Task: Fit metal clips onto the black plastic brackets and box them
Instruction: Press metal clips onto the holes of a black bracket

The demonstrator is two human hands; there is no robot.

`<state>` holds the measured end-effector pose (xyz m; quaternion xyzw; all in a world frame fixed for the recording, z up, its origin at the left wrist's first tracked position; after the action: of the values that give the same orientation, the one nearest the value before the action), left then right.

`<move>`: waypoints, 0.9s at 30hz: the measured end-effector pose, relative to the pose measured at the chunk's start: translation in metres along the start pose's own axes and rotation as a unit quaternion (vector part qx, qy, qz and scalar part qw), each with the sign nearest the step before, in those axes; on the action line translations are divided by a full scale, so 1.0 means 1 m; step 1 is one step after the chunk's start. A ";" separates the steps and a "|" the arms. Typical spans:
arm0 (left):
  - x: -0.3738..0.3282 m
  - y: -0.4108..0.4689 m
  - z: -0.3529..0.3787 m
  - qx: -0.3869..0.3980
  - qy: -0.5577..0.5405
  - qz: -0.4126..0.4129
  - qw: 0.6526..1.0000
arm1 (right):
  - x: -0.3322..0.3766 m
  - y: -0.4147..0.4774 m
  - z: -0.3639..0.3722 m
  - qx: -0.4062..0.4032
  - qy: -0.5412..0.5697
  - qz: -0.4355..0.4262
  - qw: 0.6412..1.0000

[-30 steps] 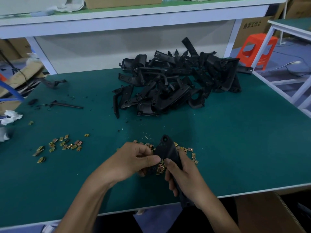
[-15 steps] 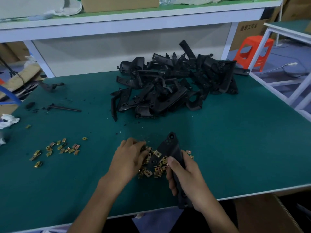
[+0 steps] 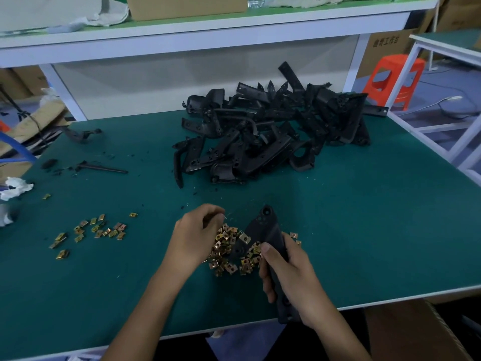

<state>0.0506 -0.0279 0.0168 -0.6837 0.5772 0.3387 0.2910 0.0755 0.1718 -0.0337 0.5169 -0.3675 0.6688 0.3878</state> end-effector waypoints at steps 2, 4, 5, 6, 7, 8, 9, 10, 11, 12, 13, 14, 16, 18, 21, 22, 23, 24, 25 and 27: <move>0.000 -0.002 -0.002 -0.002 -0.012 -0.004 1.000 | 0.001 0.000 0.001 0.000 0.001 0.002 1.000; 0.000 -0.003 -0.005 -0.008 -0.034 -0.003 0.999 | 0.001 0.000 0.001 -0.001 0.001 0.004 1.000; 0.000 -0.004 -0.006 -0.011 -0.048 -0.002 0.999 | 0.001 0.000 0.002 -0.001 -0.001 0.005 1.000; 0.000 -0.005 -0.008 -0.014 -0.069 -0.001 0.997 | 0.000 0.000 0.002 0.000 -0.003 0.006 1.000; -0.001 -0.005 -0.009 -0.017 -0.098 -0.003 0.995 | 0.000 0.000 0.002 0.000 -0.003 0.007 1.000; -0.001 -0.006 -0.010 -0.019 -0.132 -0.007 0.991 | -0.001 0.000 0.002 0.001 -0.004 0.007 1.000; -0.003 -0.007 -0.009 -0.018 -0.166 -0.010 0.986 | -0.001 0.000 0.001 0.001 -0.005 0.008 1.000; -0.005 -0.008 -0.008 -0.012 -0.198 -0.011 0.980 | -0.001 0.000 0.001 0.000 -0.006 0.009 1.000; -0.008 -0.008 -0.004 0.001 -0.228 -0.013 0.974 | -0.002 0.000 0.001 0.000 -0.006 0.009 1.000; -0.012 -0.009 0.000 0.020 -0.254 -0.014 0.967 | -0.002 0.000 0.001 0.000 -0.007 0.009 1.000; -0.016 -0.010 0.004 0.039 -0.273 -0.014 0.961 | -0.002 0.000 0.001 -0.001 -0.007 0.008 1.000; -0.020 -0.012 0.007 0.050 -0.282 -0.011 0.958 | -0.002 0.000 0.001 -0.002 -0.008 0.007 1.000; -0.027 -0.013 0.010 0.059 -0.278 0.002 0.959 | -0.002 0.000 0.002 -0.001 -0.007 0.006 1.000; -0.033 -0.015 0.013 0.071 -0.269 0.014 0.960 | -0.001 0.000 0.003 0.000 -0.006 0.003 1.000; -0.039 -0.017 0.020 0.092 -0.295 0.014 0.951 | -0.002 0.000 0.003 -0.001 -0.011 0.003 1.000; -0.040 -0.017 0.021 0.091 -0.302 0.013 0.949 | -0.002 0.000 0.002 -0.002 -0.013 0.003 1.000; -0.041 -0.017 0.022 0.086 -0.304 0.013 0.949 | -0.003 -0.001 0.001 -0.003 -0.015 0.003 1.000; -0.042 -0.018 0.021 0.080 -0.303 0.012 0.950 | -0.003 -0.001 0.001 -0.003 -0.017 0.003 1.000; -0.042 -0.018 0.021 0.074 -0.302 0.010 0.950 | -0.003 -0.001 0.001 -0.003 -0.020 0.001 1.000; -0.039 -0.017 0.021 0.067 -0.306 -0.001 0.950 | -0.002 -0.001 0.002 0.000 -0.019 -0.001 1.000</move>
<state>0.0607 0.0150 0.0356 -0.5267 0.4808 0.4918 0.4995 0.0777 0.1707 -0.0352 0.5302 -0.3746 0.6580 0.3816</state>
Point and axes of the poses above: each hand's wrist, its own y-axis towards the middle knuckle, its own z-axis out of the palm, x = y × z, the point moved 9 cm from there along y, towards the middle knuckle, and after that the axes turned 6 degrees about x, right-handed, at the moved point
